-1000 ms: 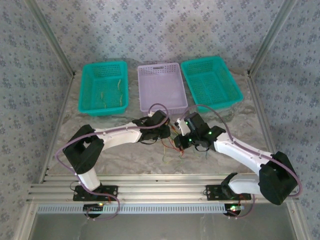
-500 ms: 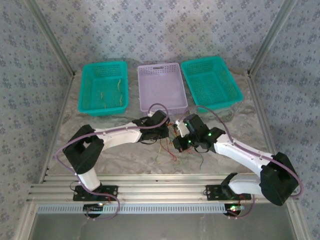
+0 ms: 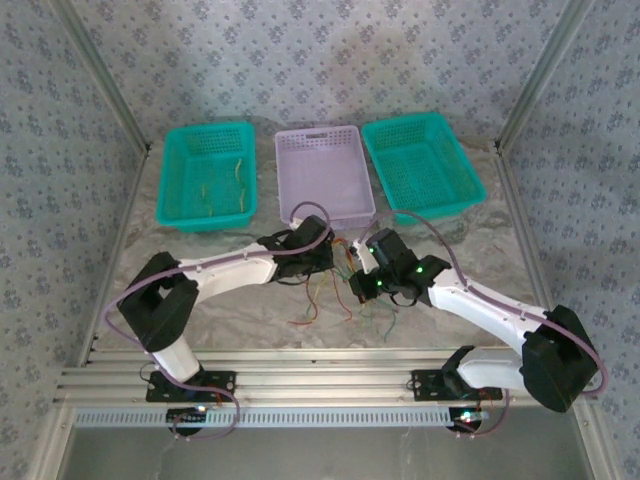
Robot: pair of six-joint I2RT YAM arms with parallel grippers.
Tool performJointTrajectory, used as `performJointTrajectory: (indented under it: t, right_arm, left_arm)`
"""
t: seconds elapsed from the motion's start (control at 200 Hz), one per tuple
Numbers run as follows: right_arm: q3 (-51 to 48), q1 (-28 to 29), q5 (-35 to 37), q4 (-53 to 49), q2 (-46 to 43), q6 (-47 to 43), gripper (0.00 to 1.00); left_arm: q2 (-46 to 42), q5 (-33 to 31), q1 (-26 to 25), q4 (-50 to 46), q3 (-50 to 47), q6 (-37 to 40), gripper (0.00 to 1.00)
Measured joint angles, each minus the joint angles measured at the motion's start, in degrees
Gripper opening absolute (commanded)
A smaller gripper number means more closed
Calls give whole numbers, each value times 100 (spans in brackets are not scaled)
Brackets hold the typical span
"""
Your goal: Untangle the cables
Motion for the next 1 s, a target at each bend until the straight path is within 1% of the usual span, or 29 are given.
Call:
performJointTrajectory:
  t: [0.11, 0.27, 0.475, 0.715, 1.004]
  right_arm:
    - [-2, -164, 269, -79, 39, 114, 0]
    - [-70, -533, 446, -103, 74, 251, 0]
    - [-146, -894, 444, -33, 76, 361, 0]
    - [-234, -1091, 337, 199, 223, 435, 0]
    - [-337, -1344, 413, 219, 426, 522, 0]
  left_arm:
    - [-354, -114, 33, -142, -87, 24, 0]
    - [-822, -251, 68, -365, -129, 68, 0]
    - [-1565, -413, 90, -706, -173, 173, 0]
    - [-2538, -557, 223, -1178, -181, 330, 0]
    - [-3571, -844, 603, -1823, -138, 553, 0]
